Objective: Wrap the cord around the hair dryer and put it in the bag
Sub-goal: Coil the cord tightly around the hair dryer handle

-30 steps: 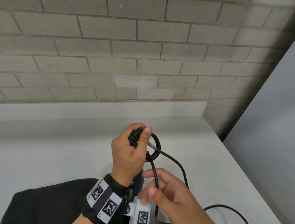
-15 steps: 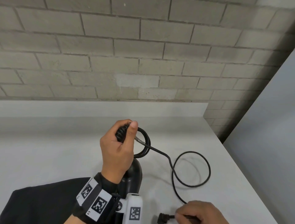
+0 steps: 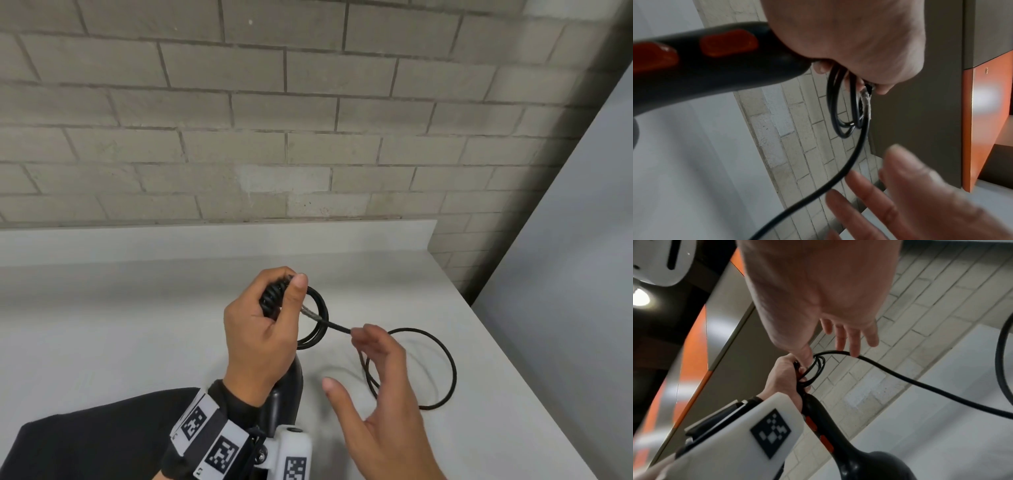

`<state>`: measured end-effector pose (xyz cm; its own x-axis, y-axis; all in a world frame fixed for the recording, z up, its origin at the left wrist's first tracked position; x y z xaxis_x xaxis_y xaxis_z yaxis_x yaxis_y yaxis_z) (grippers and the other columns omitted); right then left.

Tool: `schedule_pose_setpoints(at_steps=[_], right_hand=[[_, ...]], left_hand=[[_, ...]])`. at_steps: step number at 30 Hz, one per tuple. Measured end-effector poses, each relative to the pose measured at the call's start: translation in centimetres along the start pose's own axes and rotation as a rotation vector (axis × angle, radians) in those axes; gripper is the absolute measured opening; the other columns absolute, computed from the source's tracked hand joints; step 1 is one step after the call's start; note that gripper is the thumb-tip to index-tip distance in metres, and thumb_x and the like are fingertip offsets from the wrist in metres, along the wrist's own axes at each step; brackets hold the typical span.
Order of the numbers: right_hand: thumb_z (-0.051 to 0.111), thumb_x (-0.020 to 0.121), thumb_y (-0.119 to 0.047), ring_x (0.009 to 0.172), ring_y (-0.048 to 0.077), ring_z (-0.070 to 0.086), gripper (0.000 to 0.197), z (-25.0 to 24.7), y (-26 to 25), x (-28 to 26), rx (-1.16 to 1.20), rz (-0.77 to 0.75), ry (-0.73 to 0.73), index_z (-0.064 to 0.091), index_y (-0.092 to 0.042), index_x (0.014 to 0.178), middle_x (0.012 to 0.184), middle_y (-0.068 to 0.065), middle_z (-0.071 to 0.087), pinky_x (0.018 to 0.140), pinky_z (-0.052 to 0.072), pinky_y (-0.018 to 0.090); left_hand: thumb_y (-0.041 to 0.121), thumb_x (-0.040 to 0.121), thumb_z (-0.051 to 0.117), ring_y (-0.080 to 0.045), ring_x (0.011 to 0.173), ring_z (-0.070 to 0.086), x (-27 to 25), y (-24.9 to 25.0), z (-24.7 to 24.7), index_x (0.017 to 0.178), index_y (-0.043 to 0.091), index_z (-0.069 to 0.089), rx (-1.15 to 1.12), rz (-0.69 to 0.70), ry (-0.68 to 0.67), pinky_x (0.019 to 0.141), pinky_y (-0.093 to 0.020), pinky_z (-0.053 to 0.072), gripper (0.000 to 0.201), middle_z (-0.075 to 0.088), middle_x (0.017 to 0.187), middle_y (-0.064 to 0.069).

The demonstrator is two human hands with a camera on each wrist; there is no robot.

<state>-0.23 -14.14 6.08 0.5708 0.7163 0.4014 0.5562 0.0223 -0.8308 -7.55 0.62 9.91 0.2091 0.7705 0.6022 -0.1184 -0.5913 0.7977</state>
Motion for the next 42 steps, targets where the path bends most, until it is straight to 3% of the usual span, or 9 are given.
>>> schedule_pose_setpoints(at_steps=[7,9,14,17,21,30,32,37,42], right_hand=[[0.050,0.092,-0.053,0.131,-0.005,0.037,0.050,-0.2,0.3,1.7,-0.168,-0.079,-0.166,0.026,-0.049,0.137,0.136,-0.029,0.039,0.102,0.025,0.002],[0.050,0.096,-0.048,0.120,-0.007,0.045,0.040,-0.4,0.2,2.3,-0.163,-0.083,-0.258,0.029,-0.055,0.130,0.122,-0.031,0.046,0.095,0.030,0.000],[0.055,0.096,-0.032,0.076,-0.001,0.052,0.013,-1.9,-1.8,4.5,-0.227,-0.361,-0.013,0.062,-0.027,0.105,0.085,-0.017,0.050,0.068,0.039,0.008],[0.061,0.095,-0.025,0.067,0.004,0.050,0.013,-2.9,-3.3,6.0,-0.195,-0.461,0.053,0.070,-0.017,0.099,0.080,-0.006,0.053,0.061,0.043,0.017],[0.067,0.091,-0.016,0.061,0.006,0.045,0.007,-3.4,-5.2,7.5,-0.159,-0.514,0.052,0.073,-0.013,0.092,0.070,-0.002,0.053,0.060,0.037,0.012],[0.071,0.086,-0.022,0.069,0.024,0.063,0.006,-2.0,-4.9,8.8,0.295,-0.189,0.009,0.077,-0.021,0.088,0.078,-0.002,0.073,0.065,0.053,0.034],[0.071,0.083,-0.020,0.075,0.024,0.067,0.008,-1.4,-4.6,8.7,0.396,-0.102,0.021,0.078,-0.020,0.087,0.082,0.000,0.075,0.069,0.055,0.031],[0.075,0.077,-0.020,0.056,0.005,0.054,0.013,-0.6,-3.9,8.1,0.585,0.099,0.047,0.073,-0.015,0.088,0.068,-0.001,0.066,0.052,0.042,0.012],[0.069,0.082,-0.030,0.060,0.010,0.058,0.017,0.1,-3.0,7.0,0.580,0.173,-0.024,0.073,-0.013,0.080,0.076,0.001,0.070,0.061,0.046,0.025]], left_hand=[[0.047,0.090,0.058,-0.014,0.053,0.051,0.3,-0.1,-0.3,0.084,0.024,0.066,0.008,0.000,0.005,0.055,-0.021,0.043,0.025,0.057,0.059,0.003],[0.047,0.090,0.058,-0.013,0.053,0.052,0.2,-0.2,-0.2,0.084,0.024,0.066,0.016,0.009,-0.005,0.055,-0.021,0.043,0.025,0.057,0.060,0.003],[0.045,0.090,0.058,-0.009,0.052,0.052,0.4,-0.4,-0.5,0.086,0.022,0.067,-0.003,0.024,-0.024,0.056,-0.017,0.041,0.025,0.057,0.060,0.010],[0.043,0.091,0.059,-0.005,0.053,0.052,0.3,-0.2,-0.7,0.086,0.023,0.067,-0.056,0.052,-0.066,0.057,-0.014,0.042,0.023,0.058,0.061,0.018],[0.053,0.092,0.057,-0.004,0.047,0.047,0.3,-0.1,-1.0,0.087,0.027,0.067,-0.162,0.071,-0.139,0.050,-0.018,0.041,0.027,0.054,0.058,0.017],[0.063,0.087,0.059,-0.006,0.044,0.044,-0.1,0.0,-1.4,0.084,0.019,0.066,-0.301,0.142,-0.293,0.048,-0.015,0.035,0.045,0.053,0.059,0.012],[0.063,0.084,0.064,-0.015,0.045,0.048,-0.1,0.0,-1.4,0.086,0.016,0.066,-0.283,0.164,-0.306,0.046,-0.022,0.037,0.047,0.057,0.061,0.004],[0.050,0.084,0.072,-0.021,0.049,0.053,-0.5,0.2,-1.3,0.082,0.017,0.064,-0.210,0.211,-0.255,0.047,-0.029,0.043,0.033,0.059,0.062,0.003],[0.050,0.088,0.066,-0.011,0.048,0.054,-1.2,0.6,-0.7,0.083,0.020,0.063,-0.201,0.219,-0.183,0.049,-0.019,0.043,0.031,0.061,0.065,0.010]])
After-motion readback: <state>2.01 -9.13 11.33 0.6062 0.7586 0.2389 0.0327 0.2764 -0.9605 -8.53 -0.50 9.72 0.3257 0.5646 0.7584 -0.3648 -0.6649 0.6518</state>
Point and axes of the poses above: each hand's wrist, its own x-axis towards the middle knuckle, its own z-axis out of the palm, y = z × x, the point moved 1 cm from there along x, towards the middle knuckle
